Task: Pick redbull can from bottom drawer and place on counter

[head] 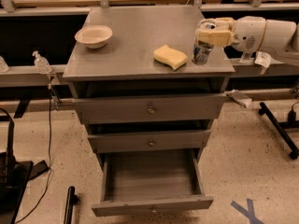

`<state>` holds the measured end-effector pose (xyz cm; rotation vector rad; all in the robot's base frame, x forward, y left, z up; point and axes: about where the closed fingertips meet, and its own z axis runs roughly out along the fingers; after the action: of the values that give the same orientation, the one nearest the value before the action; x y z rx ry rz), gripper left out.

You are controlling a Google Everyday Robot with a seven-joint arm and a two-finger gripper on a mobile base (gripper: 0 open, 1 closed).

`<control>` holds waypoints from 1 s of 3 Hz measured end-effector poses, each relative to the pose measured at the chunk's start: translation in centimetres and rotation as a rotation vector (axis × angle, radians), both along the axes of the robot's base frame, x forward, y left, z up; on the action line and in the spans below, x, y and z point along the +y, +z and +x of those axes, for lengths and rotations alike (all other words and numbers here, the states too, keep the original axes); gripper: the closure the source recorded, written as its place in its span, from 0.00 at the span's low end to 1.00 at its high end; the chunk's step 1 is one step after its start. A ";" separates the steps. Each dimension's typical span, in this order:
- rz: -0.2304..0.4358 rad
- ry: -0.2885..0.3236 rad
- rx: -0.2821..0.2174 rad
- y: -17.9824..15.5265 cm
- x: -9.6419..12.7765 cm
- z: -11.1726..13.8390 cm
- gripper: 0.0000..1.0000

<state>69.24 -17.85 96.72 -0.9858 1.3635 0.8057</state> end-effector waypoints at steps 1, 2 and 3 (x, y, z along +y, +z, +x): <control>0.004 -0.107 0.110 -0.9 -1.4 4.3 1.00; 0.014 -0.149 0.186 -2.8 -2.2 6.6 0.97; 0.014 -0.168 0.184 -3.8 -2.8 7.4 0.74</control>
Offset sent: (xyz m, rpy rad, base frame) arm 0.0884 -0.0355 -0.0353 0.0165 0.2528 -0.1874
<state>76.60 -20.63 92.88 -0.7887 1.5743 0.7917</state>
